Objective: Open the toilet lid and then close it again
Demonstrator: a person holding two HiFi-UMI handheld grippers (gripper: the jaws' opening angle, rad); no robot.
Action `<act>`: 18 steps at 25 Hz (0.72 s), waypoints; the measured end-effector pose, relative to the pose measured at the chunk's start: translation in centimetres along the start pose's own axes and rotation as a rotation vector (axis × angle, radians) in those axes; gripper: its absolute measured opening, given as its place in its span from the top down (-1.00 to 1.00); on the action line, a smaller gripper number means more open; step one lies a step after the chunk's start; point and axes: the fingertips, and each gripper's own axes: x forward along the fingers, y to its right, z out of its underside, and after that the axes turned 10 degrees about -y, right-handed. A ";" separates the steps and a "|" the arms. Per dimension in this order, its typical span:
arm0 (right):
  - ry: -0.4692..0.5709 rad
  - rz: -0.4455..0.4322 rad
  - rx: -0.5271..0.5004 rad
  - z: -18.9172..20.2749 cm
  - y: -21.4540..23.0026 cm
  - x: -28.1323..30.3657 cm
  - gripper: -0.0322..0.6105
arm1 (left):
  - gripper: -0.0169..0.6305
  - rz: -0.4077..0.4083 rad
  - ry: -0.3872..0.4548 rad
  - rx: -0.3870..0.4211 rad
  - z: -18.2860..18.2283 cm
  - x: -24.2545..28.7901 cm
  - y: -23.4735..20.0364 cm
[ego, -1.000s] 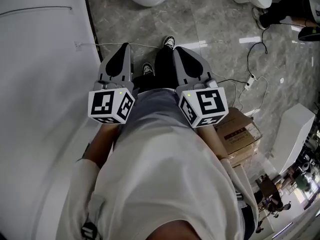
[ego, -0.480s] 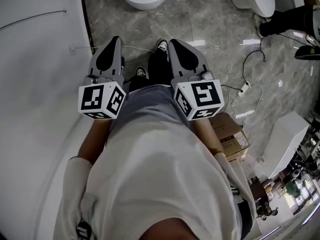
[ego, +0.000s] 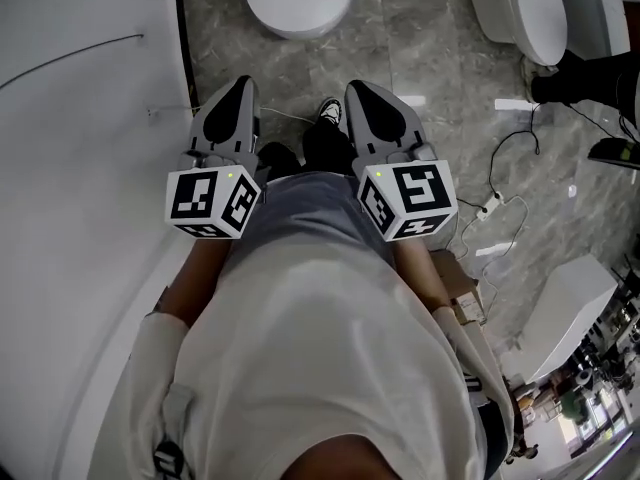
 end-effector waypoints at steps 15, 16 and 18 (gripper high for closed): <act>-0.037 -0.019 -0.059 -4.0 0.4 6.3 0.87 | 0.92 -0.007 -0.023 -0.080 -1.7 4.1 -6.2; -0.037 -0.014 -0.065 -4.7 0.2 6.9 0.87 | 0.92 0.005 -0.023 -0.080 -2.3 4.7 -6.7; -0.036 -0.007 -0.068 -6.3 -0.1 8.0 0.87 | 0.92 0.028 -0.014 -0.071 -4.0 5.9 -7.7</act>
